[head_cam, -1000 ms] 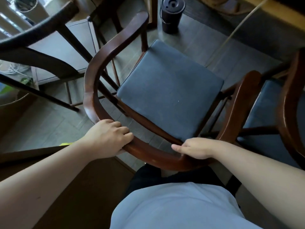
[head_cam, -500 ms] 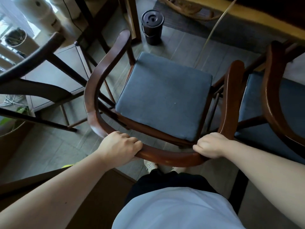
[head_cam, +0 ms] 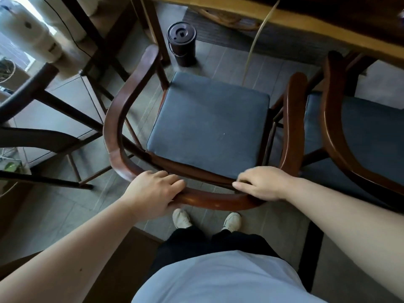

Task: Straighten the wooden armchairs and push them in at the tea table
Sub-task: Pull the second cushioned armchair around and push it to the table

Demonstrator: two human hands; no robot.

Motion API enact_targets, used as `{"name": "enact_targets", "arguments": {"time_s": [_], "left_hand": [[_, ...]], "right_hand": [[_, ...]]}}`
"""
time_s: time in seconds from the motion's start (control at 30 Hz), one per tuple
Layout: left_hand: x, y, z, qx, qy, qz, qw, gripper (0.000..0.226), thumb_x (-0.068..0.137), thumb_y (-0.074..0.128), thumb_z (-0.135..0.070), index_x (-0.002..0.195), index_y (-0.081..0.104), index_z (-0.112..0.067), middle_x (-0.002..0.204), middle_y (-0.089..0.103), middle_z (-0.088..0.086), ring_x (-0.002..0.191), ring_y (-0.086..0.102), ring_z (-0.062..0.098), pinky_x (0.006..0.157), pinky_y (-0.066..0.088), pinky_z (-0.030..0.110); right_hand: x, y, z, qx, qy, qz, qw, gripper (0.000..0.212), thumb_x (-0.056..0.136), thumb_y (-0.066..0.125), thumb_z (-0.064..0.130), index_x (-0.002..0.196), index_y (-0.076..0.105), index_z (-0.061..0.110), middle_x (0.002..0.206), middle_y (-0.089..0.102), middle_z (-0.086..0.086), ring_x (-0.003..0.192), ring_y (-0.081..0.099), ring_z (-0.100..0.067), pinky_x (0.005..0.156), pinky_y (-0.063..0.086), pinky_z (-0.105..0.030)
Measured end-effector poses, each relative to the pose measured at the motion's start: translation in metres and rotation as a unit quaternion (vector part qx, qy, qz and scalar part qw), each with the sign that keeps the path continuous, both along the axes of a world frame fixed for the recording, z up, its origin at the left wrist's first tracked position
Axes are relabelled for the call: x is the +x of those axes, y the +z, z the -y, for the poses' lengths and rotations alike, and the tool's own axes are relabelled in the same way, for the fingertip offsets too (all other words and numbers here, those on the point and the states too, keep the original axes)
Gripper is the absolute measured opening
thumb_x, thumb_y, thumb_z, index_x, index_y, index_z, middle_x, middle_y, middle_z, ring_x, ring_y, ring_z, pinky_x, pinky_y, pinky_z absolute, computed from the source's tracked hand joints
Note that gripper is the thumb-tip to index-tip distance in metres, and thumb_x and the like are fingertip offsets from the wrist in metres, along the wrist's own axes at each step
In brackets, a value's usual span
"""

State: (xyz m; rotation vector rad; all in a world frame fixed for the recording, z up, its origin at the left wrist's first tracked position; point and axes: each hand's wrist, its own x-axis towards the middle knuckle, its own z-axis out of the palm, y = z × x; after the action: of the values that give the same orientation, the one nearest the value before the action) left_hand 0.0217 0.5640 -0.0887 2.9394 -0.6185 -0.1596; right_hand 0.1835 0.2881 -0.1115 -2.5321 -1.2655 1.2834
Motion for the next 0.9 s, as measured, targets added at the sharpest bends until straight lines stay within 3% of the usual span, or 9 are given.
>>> {"name": "enact_targets", "arguments": {"time_s": [0.13,0.27,0.33,0.43,0.53,0.63,0.73,0.9], "left_hand": [[-0.002,0.003,-0.01,-0.004,-0.029,0.006,1.0,0.049,0.085,0.043,-0.054,0.116,0.057,-0.019,0.098,0.069,-0.001,0.085,0.065,0.024,0.066,0.056,0.039],[-0.003,0.006,-0.05,-0.007,-0.003,0.027,1.0,0.053,0.083,0.042,-0.056,0.108,0.064,-0.016,0.092,0.071,0.0,0.08,0.067,0.026,0.063,0.056,0.039],[0.001,0.002,-0.072,-0.02,0.009,0.026,0.999,0.052,0.079,0.044,-0.057,0.1,0.067,-0.015,0.087,0.071,0.001,0.077,0.068,0.027,0.062,0.056,0.039],[0.007,-0.011,-0.086,-0.063,-0.041,0.009,0.997,0.041,0.086,0.047,-0.054,0.088,0.067,-0.019,0.076,0.068,-0.003,0.068,0.066,0.026,0.053,0.053,0.034],[0.014,-0.019,-0.091,-0.113,-0.082,0.018,0.99,0.05,0.096,0.035,-0.054,0.079,0.065,-0.019,0.068,0.064,-0.004,0.059,0.062,0.023,0.042,0.048,0.03],[0.018,-0.019,-0.093,-0.119,-0.119,0.048,0.985,0.056,0.1,0.028,-0.051,0.071,0.063,-0.017,0.059,0.06,-0.005,0.05,0.057,0.021,0.038,0.036,0.025],[0.023,-0.022,-0.097,-0.121,-0.146,0.046,0.981,0.056,0.101,0.027,-0.048,0.07,0.061,-0.015,0.055,0.057,-0.003,0.047,0.053,0.023,0.037,0.034,0.026],[0.043,-0.03,-0.132,-0.098,-0.182,0.037,0.978,0.037,0.092,0.048,-0.045,0.074,0.062,-0.015,0.058,0.059,-0.001,0.051,0.057,0.025,0.038,0.042,0.03]], "right_hand": [[-0.042,0.026,-0.026,0.124,-0.046,0.016,0.991,0.075,0.082,0.023,0.076,0.129,0.056,0.028,0.134,0.057,0.006,0.121,0.051,-0.017,0.097,0.043,-0.04],[-0.074,0.044,-0.049,0.135,-0.07,0.031,0.988,0.083,0.082,0.041,0.078,0.148,0.028,0.029,0.152,0.036,0.003,0.134,0.037,-0.018,0.106,0.033,-0.04],[-0.088,0.044,-0.058,0.131,-0.087,0.057,0.986,0.089,0.078,0.053,0.074,0.149,0.024,0.029,0.154,0.034,0.0,0.134,0.037,-0.02,0.107,0.032,-0.04],[-0.107,0.032,-0.069,0.133,-0.104,0.103,0.98,0.079,0.076,0.07,0.05,0.144,0.039,0.026,0.145,0.048,-0.005,0.124,0.051,-0.025,0.099,0.043,-0.042],[-0.115,0.021,-0.072,0.13,-0.149,0.13,0.972,0.057,0.068,0.075,0.027,0.124,0.062,0.026,0.122,0.068,0.002,0.104,0.066,-0.024,0.081,0.056,-0.042],[-0.121,0.015,-0.07,0.139,-0.171,0.163,0.962,0.051,0.058,0.077,0.024,0.108,0.07,0.024,0.1,0.075,0.005,0.087,0.071,-0.024,0.065,0.059,-0.041],[-0.124,0.015,-0.072,0.152,-0.191,0.187,0.952,0.048,0.055,0.075,0.021,0.103,0.072,0.022,0.097,0.075,0.005,0.086,0.071,-0.023,0.065,0.058,-0.04],[-0.118,0.007,-0.099,0.171,-0.199,0.205,0.943,0.042,0.061,0.071,0.023,0.104,0.069,0.023,0.094,0.075,0.004,0.081,0.07,-0.028,0.064,0.056,-0.042]]}}
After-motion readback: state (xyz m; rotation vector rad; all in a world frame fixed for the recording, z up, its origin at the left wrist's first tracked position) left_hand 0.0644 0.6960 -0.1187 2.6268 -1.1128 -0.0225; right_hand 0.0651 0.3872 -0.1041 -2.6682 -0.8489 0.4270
